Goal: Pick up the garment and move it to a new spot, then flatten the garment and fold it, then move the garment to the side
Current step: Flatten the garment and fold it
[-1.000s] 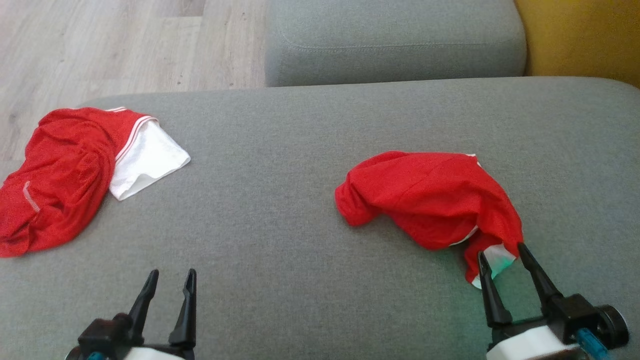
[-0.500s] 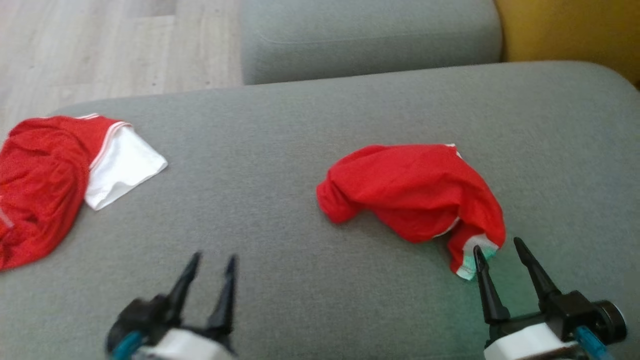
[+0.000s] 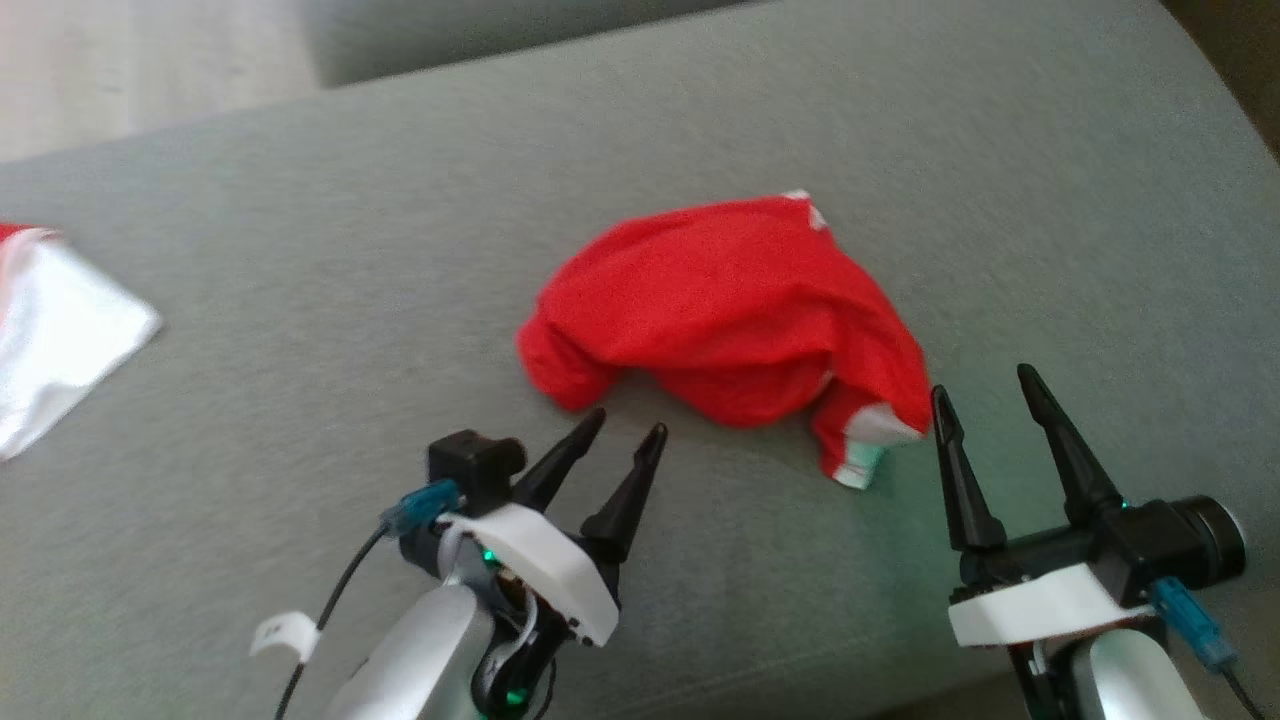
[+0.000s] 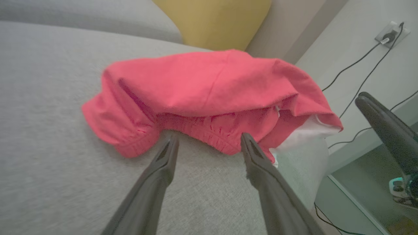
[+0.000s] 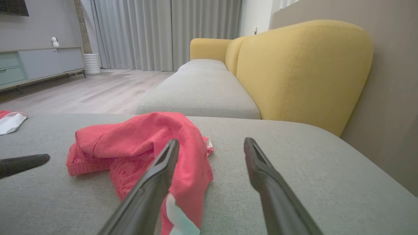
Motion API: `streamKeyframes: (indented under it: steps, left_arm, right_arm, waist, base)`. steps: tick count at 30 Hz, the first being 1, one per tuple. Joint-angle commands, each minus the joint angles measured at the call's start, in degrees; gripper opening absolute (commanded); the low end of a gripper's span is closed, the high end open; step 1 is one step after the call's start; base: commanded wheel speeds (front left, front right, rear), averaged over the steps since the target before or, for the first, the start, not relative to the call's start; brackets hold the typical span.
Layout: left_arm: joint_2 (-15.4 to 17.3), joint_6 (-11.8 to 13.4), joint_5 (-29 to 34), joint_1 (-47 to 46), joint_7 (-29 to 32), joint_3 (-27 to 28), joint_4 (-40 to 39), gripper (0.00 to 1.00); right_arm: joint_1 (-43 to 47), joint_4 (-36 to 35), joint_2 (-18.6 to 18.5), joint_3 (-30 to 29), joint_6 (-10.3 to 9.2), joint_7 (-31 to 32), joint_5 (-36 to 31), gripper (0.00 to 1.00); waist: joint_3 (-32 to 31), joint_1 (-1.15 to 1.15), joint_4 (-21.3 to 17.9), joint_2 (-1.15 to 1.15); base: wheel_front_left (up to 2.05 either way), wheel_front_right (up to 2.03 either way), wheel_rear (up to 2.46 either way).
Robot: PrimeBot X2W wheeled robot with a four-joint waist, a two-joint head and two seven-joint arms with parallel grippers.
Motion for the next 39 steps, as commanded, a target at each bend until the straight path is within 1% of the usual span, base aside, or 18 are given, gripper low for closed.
streamKeyframes:
  steps: [1,4,7,12,18,26,28,29,30,31,36,39]
  left_arm:
    - [-0.2,-0.3,0.0,-1.9,-0.1,1.2,-1.0,1.0]
    - [-0.2,-0.2,-1.8,-3.9,0.3,-1.0,2.5,1.0]
    - [-0.2,0.1,-2.3,-5.8,0.6,-2.7,5.9,1.0]
    - [-0.2,0.1,-3.0,-9.4,-0.5,-4.5,9.8,1.0]
    - [-0.2,0.0,-4.4,-13.2,-2.0,-7.2,11.9,1.0]
    - [-0.2,0.0,-5.5,-14.9,-3.7,-11.5,14.2,1.0]
    - [-0.2,0.0,-6.0,-15.5,-4.0,-12.6,14.6,0.49]
    - [-0.2,0.0,-6.3,-15.9,-4.1,-13.2,14.6,0.42]
    - [-0.2,0.0,-6.6,-16.4,-4.2,-13.8,14.7,0.29]
    - [-0.2,0.0,-7.0,-16.8,-4.4,-14.3,14.6,0.0]
    - [-0.2,-0.1,-9.1,-17.7,-5.0,-16.0,13.3,0.0]
    - [-0.2,0.1,-10.9,-17.6,-5.4,-16.4,11.3,0.0]
  right_arm:
    - [-2.0,-2.0,0.2,1.4,-0.04,-0.6,0.0,1.0]
    - [-2.6,-2.3,0.4,1.3,-0.04,-0.6,0.3,1.0]
    - [-2.8,-2.5,0.6,1.3,-0.04,-0.6,0.4,1.0]
    - [-3.3,-3.0,0.7,1.1,-0.04,-0.6,0.7,1.0]
    - [-3.9,-3.1,0.8,1.3,-0.04,-0.6,1.4,1.0]
    - [-4.1,-2.8,0.8,1.5,-0.04,-0.6,2.1,1.0]
    - [-4.1,-2.8,0.8,1.6,-0.04,-0.6,2.2,1.0]
    - [-4.2,-2.7,0.8,1.6,-0.04,-0.6,2.2,1.0]
    - [-4.2,-2.7,0.8,1.6,-0.04,-0.6,2.3,1.0]
    - [-4.3,-2.7,0.8,1.6,-0.04,-0.6,2.2,1.0]
    - [-4.2,-2.5,0.8,1.6,-0.04,-0.6,2.2,1.0]
    - [-3.6,-2.4,0.8,0.9,-0.04,-0.6,2.2,1.0]
  waist:
    - [3.3,-0.01,-3.7,0.0]
    - [5.0,-0.01,-6.0,0.0]
    - [6.6,-0.01,-7.8,0.0]
    - [8.6,-0.01,-9.6,0.0]
    - [9.7,-0.01,-10.3,0.0]
    - [9.8,-0.01,-10.7,0.0]
    - [9.8,-0.01,-10.7,0.0]
    - [9.9,-0.01,-10.7,0.0]
    - [9.9,-0.01,-10.7,0.0]
    - [9.8,-0.01,-10.7,0.0]
    - [9.3,-0.01,-10.5,0.0]
    - [8.4,-0.01,-9.6,0.0]
  base:
    - [0.0,0.0,0.0]
    - [0.0,0.0,0.0]
    - [0.0,0.0,0.0]
    - [0.0,0.0,0.0]
    - [0.0,0.0,0.0]
    - [0.0,0.0,0.0]
    - [0.0,0.0,0.0]
    - [0.0,0.0,0.0]
    - [0.0,0.0,0.0]
    - [0.0,0.0,0.0]
    - [0.0,0.0,0.0]
    - [0.0,0.0,0.0]
